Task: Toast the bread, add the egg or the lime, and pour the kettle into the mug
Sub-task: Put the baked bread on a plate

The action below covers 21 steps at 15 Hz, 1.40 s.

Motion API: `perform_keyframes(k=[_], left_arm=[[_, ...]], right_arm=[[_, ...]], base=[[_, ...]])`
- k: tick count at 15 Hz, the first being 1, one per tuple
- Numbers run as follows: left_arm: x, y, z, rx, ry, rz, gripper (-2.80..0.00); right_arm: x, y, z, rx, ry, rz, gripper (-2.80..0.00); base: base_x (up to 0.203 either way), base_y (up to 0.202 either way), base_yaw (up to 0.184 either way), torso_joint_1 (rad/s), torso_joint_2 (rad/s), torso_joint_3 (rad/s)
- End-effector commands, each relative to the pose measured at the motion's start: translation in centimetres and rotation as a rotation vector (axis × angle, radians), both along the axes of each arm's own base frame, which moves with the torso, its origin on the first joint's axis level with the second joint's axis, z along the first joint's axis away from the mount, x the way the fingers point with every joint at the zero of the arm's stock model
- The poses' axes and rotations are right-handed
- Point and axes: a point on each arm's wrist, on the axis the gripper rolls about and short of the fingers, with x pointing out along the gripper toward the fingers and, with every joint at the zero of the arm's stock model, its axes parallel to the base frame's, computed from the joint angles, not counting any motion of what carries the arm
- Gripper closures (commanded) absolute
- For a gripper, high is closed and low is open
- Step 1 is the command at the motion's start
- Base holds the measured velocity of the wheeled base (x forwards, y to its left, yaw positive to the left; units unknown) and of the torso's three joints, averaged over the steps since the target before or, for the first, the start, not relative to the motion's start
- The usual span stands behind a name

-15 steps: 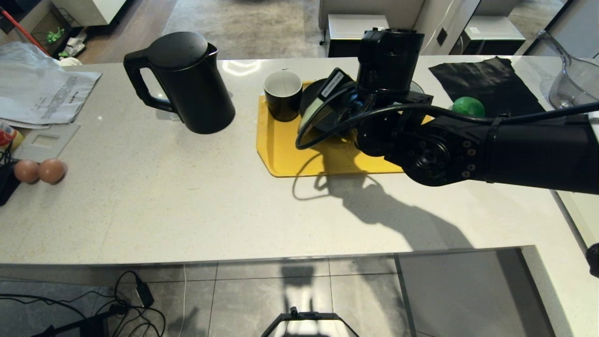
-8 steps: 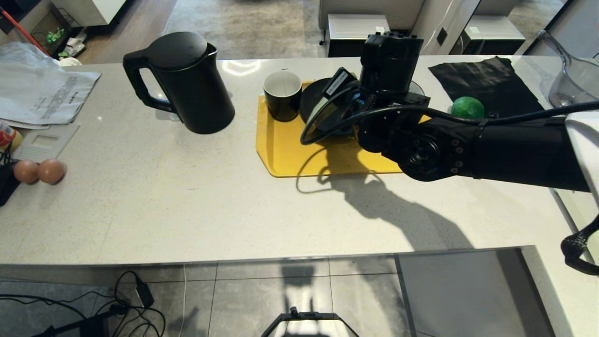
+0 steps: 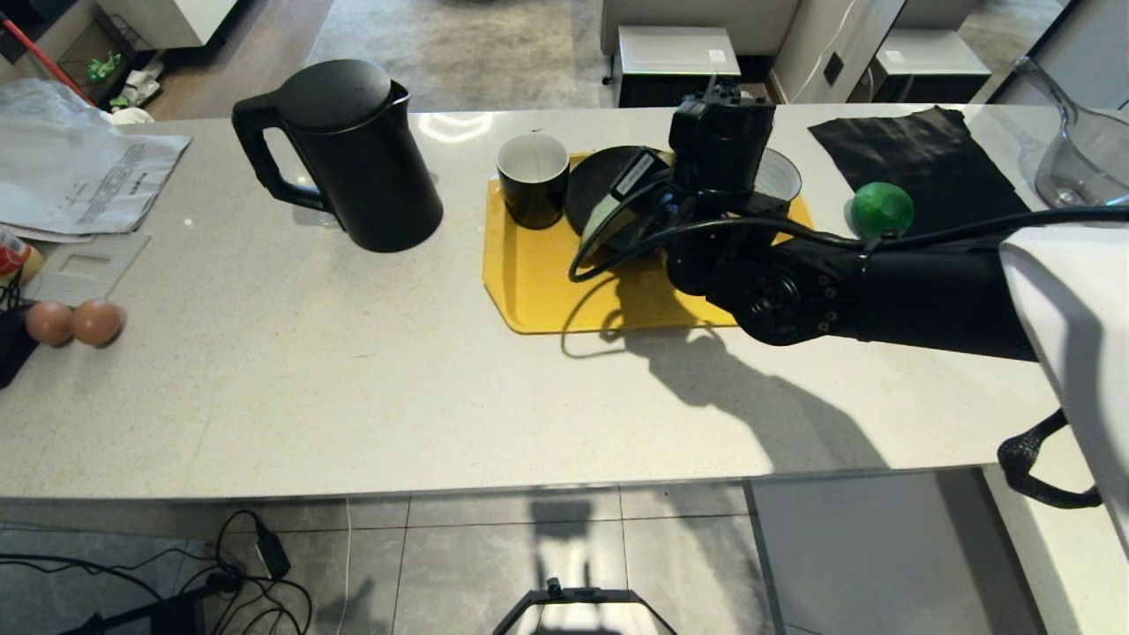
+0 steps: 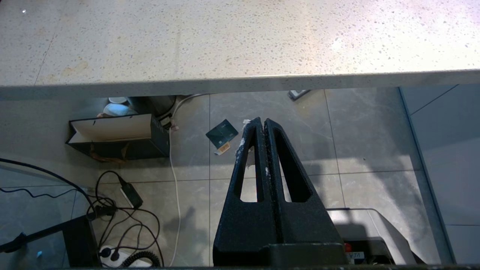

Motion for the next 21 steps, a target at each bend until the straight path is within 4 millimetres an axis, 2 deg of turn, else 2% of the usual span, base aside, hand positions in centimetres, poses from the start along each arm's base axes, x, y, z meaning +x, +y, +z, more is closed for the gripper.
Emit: perform_keyframes(k=[1,7,11,18,21], left_arm=[[0.1,0.0,-0.4,0.000,0.014,0.000,0.00],[0.1,0.0,-0.4,0.000,0.014,0.000,0.00],[0.1,0.0,-0.4,0.000,0.014,0.000,0.00],[0.1,0.0,-0.4,0.000,0.014,0.000,0.00],[0.1,0.0,-0.4,0.000,0.014,0.000,0.00]], right_arm=[[0.9,-0.6,-0.7,-0.004,0.010,-0.025,0.00],[2.9,-3.2,-2.0,-0.023,0.032,-0.086,0.00],[3.0,-4.5,-3.8,-0.063,0.092,-0.087,0.00],[2.7,-4.6,-3.7,-0.067,0.097,-0.077,0.00],[2.3,-3.9,-3.8,-0.071,0.098,-0.059,0.00]], base=[[0.000,0.000,0.000,0.000,0.00,0.000],[0.000,0.000,0.000,0.000,0.00,0.000],[0.000,0.000,0.000,0.000,0.00,0.000],[0.000,0.000,0.000,0.000,0.00,0.000],[0.000,0.000,0.000,0.000,0.00,0.000]])
